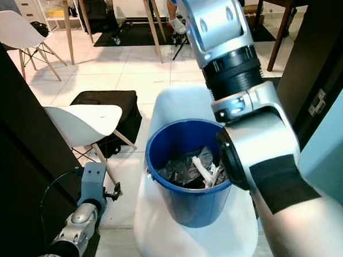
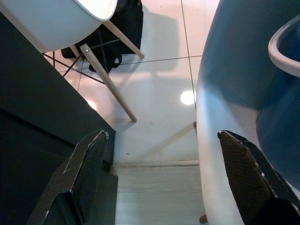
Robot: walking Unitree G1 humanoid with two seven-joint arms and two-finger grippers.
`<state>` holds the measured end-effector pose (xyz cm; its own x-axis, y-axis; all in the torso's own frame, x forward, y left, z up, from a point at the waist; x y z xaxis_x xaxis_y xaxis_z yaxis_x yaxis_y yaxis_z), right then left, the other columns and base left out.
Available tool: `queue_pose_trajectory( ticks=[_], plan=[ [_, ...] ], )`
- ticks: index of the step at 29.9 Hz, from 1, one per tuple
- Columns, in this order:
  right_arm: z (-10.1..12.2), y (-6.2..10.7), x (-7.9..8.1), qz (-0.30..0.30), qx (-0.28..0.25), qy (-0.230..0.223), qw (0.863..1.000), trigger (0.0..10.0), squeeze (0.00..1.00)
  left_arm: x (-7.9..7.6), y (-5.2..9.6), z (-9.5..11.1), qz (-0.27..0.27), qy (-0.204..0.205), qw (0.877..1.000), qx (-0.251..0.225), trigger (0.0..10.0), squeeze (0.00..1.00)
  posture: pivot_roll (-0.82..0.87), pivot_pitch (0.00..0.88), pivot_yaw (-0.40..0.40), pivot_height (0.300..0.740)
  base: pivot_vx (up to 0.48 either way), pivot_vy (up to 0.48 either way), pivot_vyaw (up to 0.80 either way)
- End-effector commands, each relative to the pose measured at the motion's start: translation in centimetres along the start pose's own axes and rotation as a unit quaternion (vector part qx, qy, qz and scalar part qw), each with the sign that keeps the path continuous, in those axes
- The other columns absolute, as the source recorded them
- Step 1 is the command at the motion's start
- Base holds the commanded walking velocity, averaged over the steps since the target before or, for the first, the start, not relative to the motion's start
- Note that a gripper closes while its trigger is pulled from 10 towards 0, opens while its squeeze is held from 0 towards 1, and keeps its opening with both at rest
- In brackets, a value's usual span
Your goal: Clean up the room
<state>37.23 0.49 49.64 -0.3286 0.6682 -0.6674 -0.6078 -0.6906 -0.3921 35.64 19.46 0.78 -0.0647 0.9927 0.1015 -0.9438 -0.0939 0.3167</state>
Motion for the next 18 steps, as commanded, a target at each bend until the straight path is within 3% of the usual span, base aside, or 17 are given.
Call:
queue_pose_trajectory(
  ticks=[1, 18],
  plan=[
    [0.82, -0.13, -0.13, -0.001, -0.007, -0.009, 1.0, 10.0, 0.0, 0.59, 0.3, -0.8, 0.004, -0.007, 1.0, 0.012, 10.0, 0.0, -0.06, 0.105, 0.01, 0.74, 0.0, 0.0, 0.0],
    [0.74, 0.26, -0.33, -0.004, -0.004, -0.013, 1.0, 10.0, 0.0, 0.11, 0.38, -0.95, -0.001, -0.005, 1.0, 0.013, 10.0, 0.0, -0.06, 0.091, -0.005, 0.74, 0.0, 0.0, 0.0]
  ],
)
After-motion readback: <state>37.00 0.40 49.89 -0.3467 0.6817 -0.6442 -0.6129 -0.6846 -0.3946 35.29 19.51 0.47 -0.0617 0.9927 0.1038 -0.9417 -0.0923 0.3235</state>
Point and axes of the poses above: a point about 5 cm out from each wrist's last joint towards the gripper, its own y axis pointing back from the gripper into the wrist, its own z axis along the axis of the wrist's last joint, x = y × z, the point moved 5 cm from there along -y, pointing out of the wrist towards the gripper, and after that the axes turned 4 degrees about y, right-handed, at the moved point
